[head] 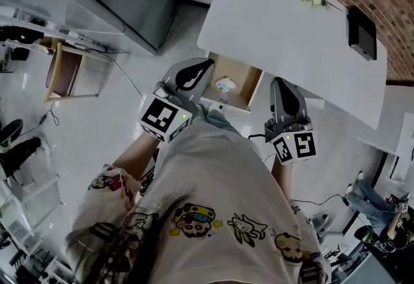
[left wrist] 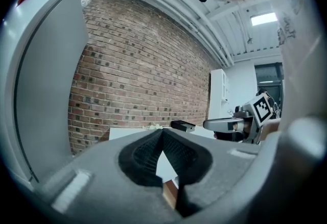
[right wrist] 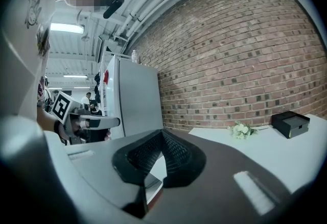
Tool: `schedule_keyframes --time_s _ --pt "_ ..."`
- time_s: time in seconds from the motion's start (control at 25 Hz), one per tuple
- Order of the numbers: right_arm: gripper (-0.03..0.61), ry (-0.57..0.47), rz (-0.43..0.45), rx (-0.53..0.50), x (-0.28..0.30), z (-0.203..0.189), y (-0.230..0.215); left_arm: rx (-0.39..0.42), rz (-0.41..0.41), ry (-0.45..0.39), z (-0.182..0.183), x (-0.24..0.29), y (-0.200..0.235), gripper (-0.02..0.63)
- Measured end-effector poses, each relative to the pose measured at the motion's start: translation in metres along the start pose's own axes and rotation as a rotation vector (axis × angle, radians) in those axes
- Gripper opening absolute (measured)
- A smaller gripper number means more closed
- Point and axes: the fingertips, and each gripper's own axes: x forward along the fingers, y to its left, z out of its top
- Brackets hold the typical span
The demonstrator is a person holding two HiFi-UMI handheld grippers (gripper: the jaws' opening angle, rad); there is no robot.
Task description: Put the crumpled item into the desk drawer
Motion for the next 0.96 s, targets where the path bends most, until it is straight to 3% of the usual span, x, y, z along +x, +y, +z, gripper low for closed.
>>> schedule_keyframes --time_s 0.96 --pt "0.009 -0.003 -0.044 -0.005 -0.024 -0.002 -0.012 0.041 -0.107 0.047 -0.016 0.016 -0.025 -0.002"
